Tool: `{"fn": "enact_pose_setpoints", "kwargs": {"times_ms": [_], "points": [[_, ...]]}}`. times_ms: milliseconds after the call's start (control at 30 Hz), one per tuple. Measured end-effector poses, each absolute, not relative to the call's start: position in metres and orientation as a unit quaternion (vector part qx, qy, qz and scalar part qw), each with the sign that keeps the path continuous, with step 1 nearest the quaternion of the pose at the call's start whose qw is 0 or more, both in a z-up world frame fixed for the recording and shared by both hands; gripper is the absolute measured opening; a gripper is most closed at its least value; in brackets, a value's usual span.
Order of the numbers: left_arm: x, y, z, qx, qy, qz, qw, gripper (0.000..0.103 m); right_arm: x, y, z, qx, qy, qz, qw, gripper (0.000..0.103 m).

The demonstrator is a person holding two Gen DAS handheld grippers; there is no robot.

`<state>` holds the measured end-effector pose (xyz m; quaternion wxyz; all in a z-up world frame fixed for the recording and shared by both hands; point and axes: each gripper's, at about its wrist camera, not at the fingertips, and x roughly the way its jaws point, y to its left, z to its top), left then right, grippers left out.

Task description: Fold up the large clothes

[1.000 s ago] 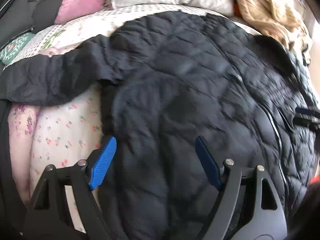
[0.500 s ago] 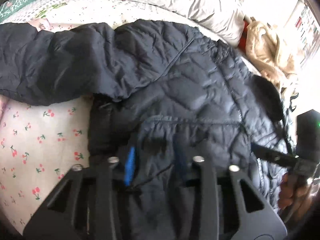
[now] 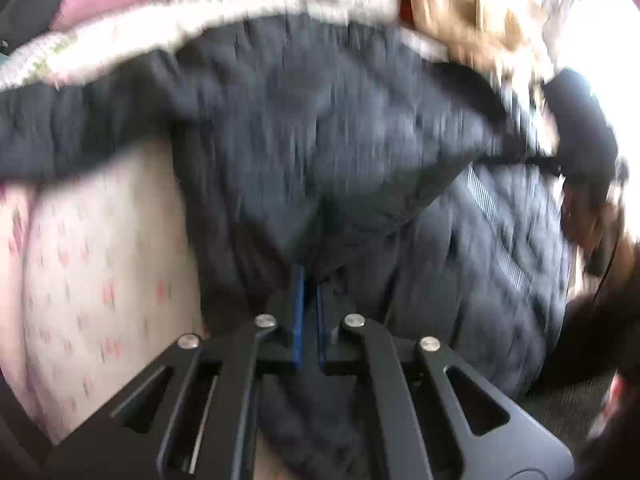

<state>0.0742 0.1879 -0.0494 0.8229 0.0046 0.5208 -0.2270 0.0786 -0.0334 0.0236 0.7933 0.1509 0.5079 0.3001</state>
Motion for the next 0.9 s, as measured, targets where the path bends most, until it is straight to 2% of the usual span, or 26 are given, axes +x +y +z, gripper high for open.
{"fn": "enact_pose_setpoints", "kwargs": {"times_ms": [33,67,100,133,167,200,267,333,400,600,667,767,900], "points": [[0.07,0.191,-0.055,0.014,0.535,-0.225,0.814,0.006,0.075,-0.034,0.024,0.148,0.513,0.303,0.789,0.058],[0.066,0.194,-0.059,0.018,0.55,-0.225,0.804,0.007,0.068,-0.036,0.025,0.141,0.517,0.301,0.788,0.068],[0.063,0.199,-0.06,0.017,0.561,-0.223,0.797,0.012,0.063,-0.036,0.028,0.134,0.513,0.296,0.795,0.072],[0.06,0.205,-0.056,0.01,0.559,-0.223,0.799,0.016,0.06,-0.036,0.03,0.128,0.508,0.292,0.8,0.072],[0.058,0.21,-0.049,0.003,0.549,-0.222,0.806,0.03,0.056,-0.036,0.035,0.12,0.499,0.286,0.809,0.072],[0.056,0.215,-0.039,-0.006,0.532,-0.217,0.819,0.049,0.055,-0.035,0.038,0.119,0.492,0.283,0.815,0.072],[0.056,0.223,-0.02,-0.035,0.486,-0.2,0.85,0.068,0.054,-0.032,0.044,0.117,0.478,0.272,0.827,0.072],[0.062,0.223,-0.009,-0.072,0.456,-0.194,0.866,0.068,0.058,-0.024,0.044,0.107,0.469,0.26,0.837,0.072],[0.073,0.214,-0.013,-0.081,0.46,-0.185,0.865,0.069,0.063,-0.011,0.037,0.091,0.473,0.25,0.84,0.072],[0.093,0.155,-0.074,0.01,0.542,-0.153,0.826,0.07,0.072,0.029,-0.016,0.004,0.544,0.204,0.814,0.072],[0.091,0.151,-0.077,0.019,0.54,-0.15,0.828,0.072,0.067,0.037,-0.031,-0.036,0.566,0.185,0.803,0.072],[0.092,0.161,-0.068,0.001,0.544,-0.139,0.827,0.072,0.054,0.043,-0.027,-0.069,0.569,0.187,0.798,0.073],[0.103,0.195,-0.023,-0.013,0.509,-0.074,0.858,0.072,0.05,0.031,-0.012,-0.009,0.574,0.205,0.793,0.073]]}}
